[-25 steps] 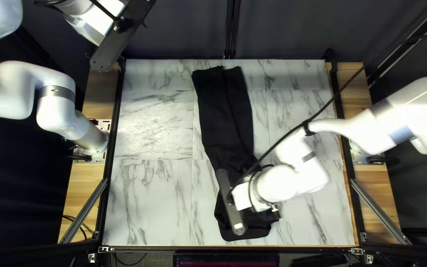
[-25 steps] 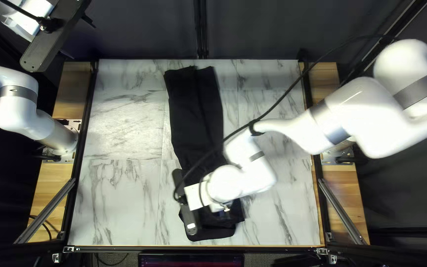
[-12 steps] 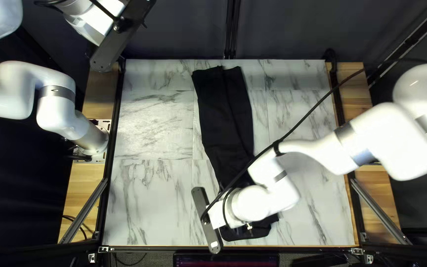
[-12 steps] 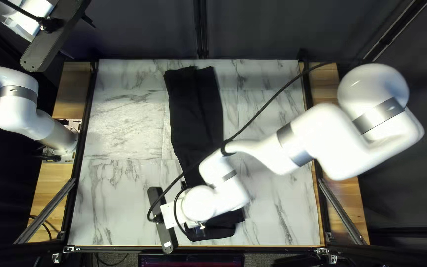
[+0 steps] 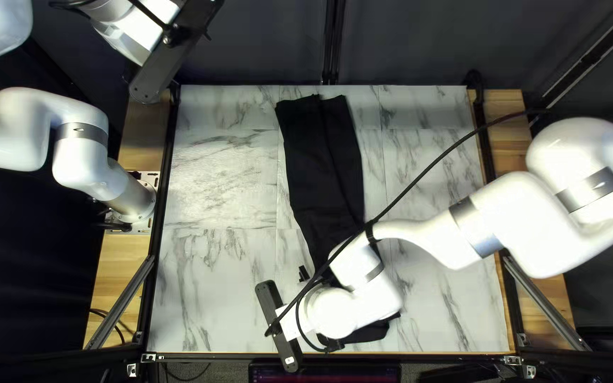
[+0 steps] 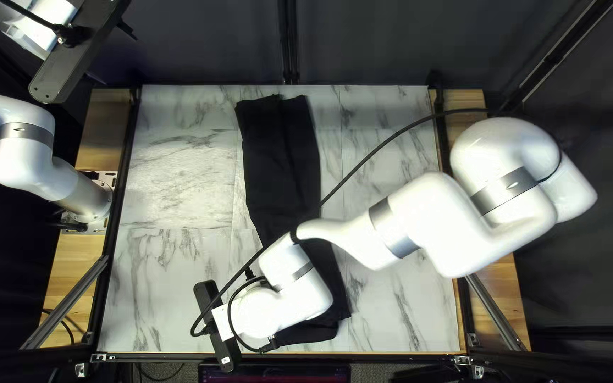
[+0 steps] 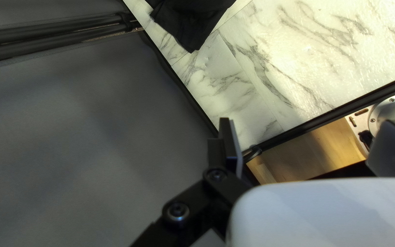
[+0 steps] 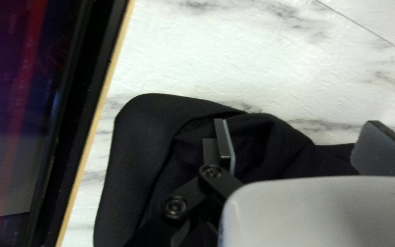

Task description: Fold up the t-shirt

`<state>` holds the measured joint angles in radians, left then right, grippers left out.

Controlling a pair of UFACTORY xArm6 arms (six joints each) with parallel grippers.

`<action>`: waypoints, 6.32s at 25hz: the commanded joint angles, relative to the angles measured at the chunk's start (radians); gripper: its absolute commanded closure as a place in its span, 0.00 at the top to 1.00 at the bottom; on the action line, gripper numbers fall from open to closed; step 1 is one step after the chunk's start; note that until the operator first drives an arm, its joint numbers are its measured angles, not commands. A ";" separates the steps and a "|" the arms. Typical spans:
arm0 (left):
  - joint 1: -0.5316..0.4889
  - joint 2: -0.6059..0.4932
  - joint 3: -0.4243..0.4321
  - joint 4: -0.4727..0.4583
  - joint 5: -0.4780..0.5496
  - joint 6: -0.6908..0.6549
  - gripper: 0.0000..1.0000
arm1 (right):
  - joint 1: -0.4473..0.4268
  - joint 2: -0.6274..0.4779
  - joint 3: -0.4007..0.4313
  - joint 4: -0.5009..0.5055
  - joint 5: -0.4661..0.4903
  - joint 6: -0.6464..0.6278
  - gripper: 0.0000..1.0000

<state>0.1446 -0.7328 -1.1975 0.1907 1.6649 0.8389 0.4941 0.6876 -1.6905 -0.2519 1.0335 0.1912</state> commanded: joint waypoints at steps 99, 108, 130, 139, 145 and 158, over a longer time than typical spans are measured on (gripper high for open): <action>0.000 0.000 0.000 0.000 0.000 0.000 1.00 | 0.105 -0.011 -0.056 -0.154 0.009 0.172 1.00; 0.000 0.000 0.000 0.000 0.000 0.000 1.00 | -0.020 -0.267 0.310 -0.099 -0.110 0.119 1.00; 0.000 0.000 0.000 0.000 0.000 0.000 1.00 | -0.280 -0.103 0.182 0.449 -0.103 -0.413 0.92; 0.000 0.000 0.000 0.000 0.000 0.000 1.00 | -0.284 -0.065 0.155 0.466 -0.080 -0.436 0.00; 0.000 0.000 0.000 0.000 0.000 0.000 1.00 | -0.287 -0.091 0.194 0.466 -0.083 -0.435 0.00; 0.000 0.000 0.000 0.000 0.000 0.000 1.00 | -0.251 -0.234 0.356 0.376 -0.158 -0.283 0.00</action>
<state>0.1446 -0.7327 -1.1975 0.1907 1.6649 0.8389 0.2381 0.4642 -1.3618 0.1473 0.9135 -0.1236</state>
